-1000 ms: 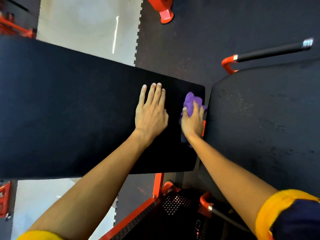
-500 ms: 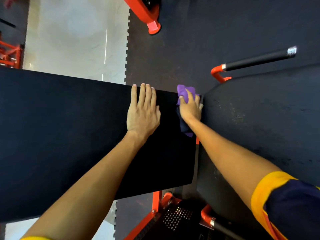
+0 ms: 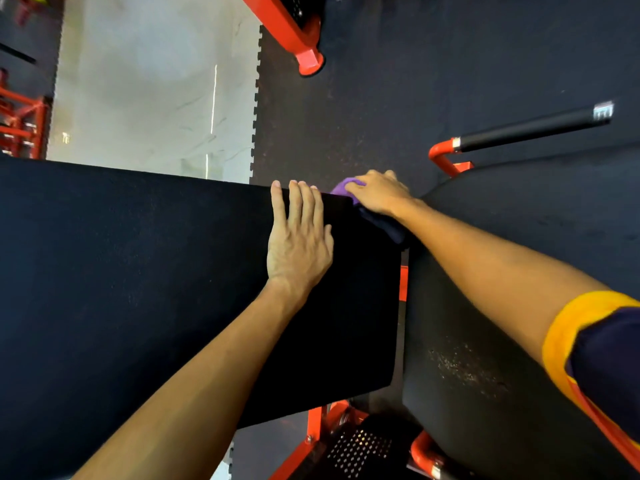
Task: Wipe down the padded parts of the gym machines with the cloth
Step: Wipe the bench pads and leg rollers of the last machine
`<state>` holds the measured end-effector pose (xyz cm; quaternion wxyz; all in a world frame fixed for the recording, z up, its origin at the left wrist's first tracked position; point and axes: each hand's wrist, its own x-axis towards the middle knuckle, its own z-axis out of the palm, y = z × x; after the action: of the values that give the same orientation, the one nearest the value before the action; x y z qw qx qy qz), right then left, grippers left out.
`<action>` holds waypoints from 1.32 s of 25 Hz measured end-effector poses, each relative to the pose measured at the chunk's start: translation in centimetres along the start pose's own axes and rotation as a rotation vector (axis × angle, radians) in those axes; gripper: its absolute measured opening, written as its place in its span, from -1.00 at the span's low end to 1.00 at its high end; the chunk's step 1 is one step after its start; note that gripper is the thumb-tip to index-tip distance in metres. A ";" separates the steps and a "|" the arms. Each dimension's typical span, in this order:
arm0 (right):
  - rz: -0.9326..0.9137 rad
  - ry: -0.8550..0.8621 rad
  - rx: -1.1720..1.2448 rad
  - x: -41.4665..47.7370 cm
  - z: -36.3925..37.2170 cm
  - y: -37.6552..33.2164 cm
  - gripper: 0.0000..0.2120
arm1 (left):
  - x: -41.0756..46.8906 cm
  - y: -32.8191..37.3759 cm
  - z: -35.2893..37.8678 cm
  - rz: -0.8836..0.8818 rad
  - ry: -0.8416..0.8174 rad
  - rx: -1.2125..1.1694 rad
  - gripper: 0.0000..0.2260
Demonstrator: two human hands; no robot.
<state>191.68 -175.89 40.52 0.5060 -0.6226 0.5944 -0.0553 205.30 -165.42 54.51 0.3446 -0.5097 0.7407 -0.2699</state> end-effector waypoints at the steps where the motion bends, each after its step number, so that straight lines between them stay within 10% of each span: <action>1: 0.057 -0.047 -0.015 0.7 0.1 1.4 -0.57 | 0.1 0.1 0.1 -0.002 0.000 -0.002 -0.40; 13: 0.125 0.405 0.387 -5.1 7.2 -0.9 -0.53 | 0.6 0.9 0.3 0.015 -0.012 0.023 -0.40; 33: 0.473 0.210 0.688 -4.9 8.3 1.9 -0.41 | 1.2 2.0 0.8 0.045 -0.004 0.044 -0.41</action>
<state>194.57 -166.86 37.80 0.6196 -0.2549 0.7161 -0.1960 204.52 -165.93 52.22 0.3631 -0.4859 0.7452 -0.2772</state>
